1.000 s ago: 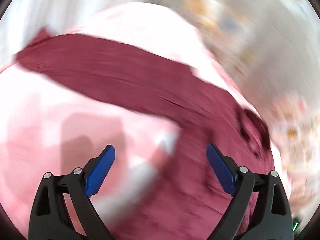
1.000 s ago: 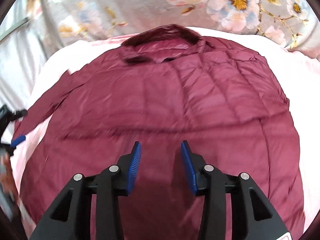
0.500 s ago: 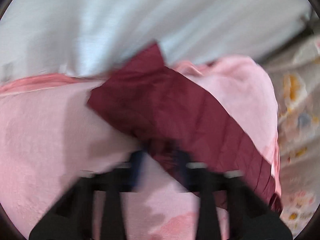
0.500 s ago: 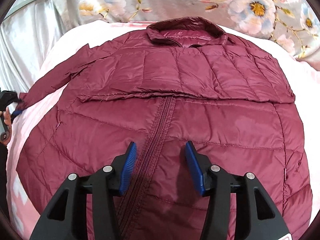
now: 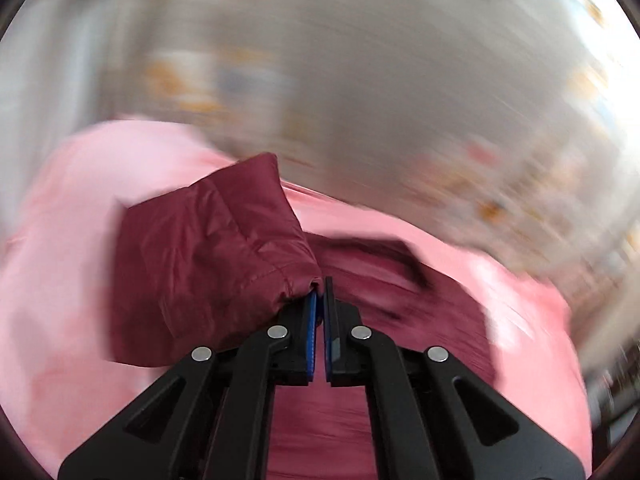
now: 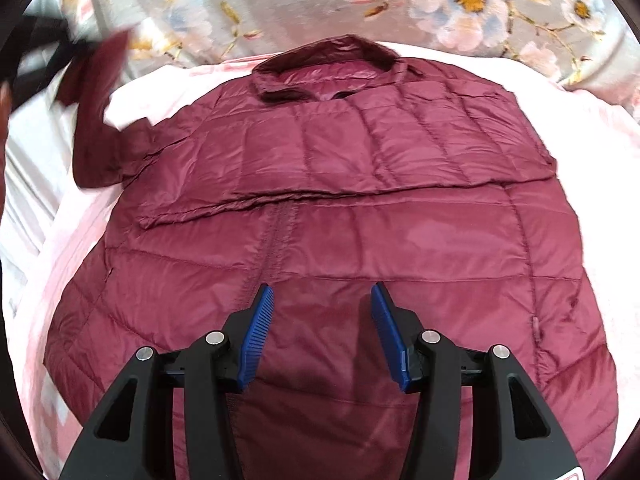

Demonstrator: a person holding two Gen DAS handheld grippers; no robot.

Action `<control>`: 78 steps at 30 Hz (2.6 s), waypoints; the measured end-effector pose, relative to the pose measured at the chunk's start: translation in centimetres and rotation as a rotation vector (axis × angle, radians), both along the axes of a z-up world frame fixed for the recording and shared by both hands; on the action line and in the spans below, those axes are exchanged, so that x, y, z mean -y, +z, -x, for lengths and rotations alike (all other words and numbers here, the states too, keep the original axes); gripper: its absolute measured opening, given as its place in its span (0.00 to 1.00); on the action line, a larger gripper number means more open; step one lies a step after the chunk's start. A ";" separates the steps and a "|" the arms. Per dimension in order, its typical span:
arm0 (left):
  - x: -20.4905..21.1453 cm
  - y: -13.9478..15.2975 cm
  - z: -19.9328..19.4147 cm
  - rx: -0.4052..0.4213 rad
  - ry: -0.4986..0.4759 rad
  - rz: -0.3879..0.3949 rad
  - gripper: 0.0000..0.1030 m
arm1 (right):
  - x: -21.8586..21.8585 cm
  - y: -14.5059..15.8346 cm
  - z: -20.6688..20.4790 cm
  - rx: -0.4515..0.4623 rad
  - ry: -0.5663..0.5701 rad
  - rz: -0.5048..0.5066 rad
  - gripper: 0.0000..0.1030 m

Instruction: Fold large clothes

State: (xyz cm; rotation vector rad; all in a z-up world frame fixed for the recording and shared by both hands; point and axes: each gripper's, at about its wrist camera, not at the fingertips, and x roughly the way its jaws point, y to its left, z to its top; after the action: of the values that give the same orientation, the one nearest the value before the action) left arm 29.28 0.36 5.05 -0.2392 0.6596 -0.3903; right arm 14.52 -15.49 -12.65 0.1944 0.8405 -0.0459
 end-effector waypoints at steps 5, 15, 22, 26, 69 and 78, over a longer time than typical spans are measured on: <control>11.2 -3.7 1.9 -0.084 -0.222 -0.034 0.40 | 3.2 -0.2 1.5 -0.009 -0.080 0.009 0.50; 5.3 -5.8 2.6 -0.123 -0.057 -0.022 0.77 | 10.0 2.2 -0.6 0.056 -0.161 -0.124 0.57; -5.6 -9.0 -3.8 -0.246 0.269 -0.031 0.76 | 10.7 3.4 -8.2 0.056 -0.157 -0.208 0.59; -8.9 -11.7 -6.2 -0.320 0.365 -0.044 0.73 | 7.8 3.9 -11.1 0.055 -0.099 -0.211 0.61; -9.9 -15.1 -5.9 -0.450 0.353 0.095 0.07 | 11.2 4.7 -9.4 0.104 -0.097 -0.210 0.05; -10.0 -14.1 -3.0 -0.380 0.322 0.001 0.02 | 11.5 1.4 -8.7 0.007 -0.079 -0.175 0.04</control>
State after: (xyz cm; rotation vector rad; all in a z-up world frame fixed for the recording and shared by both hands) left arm 32.29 10.36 -9.05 -0.4204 0.9766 -0.0327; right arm 23.18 -26.95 -11.29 0.3920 0.8297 -0.0460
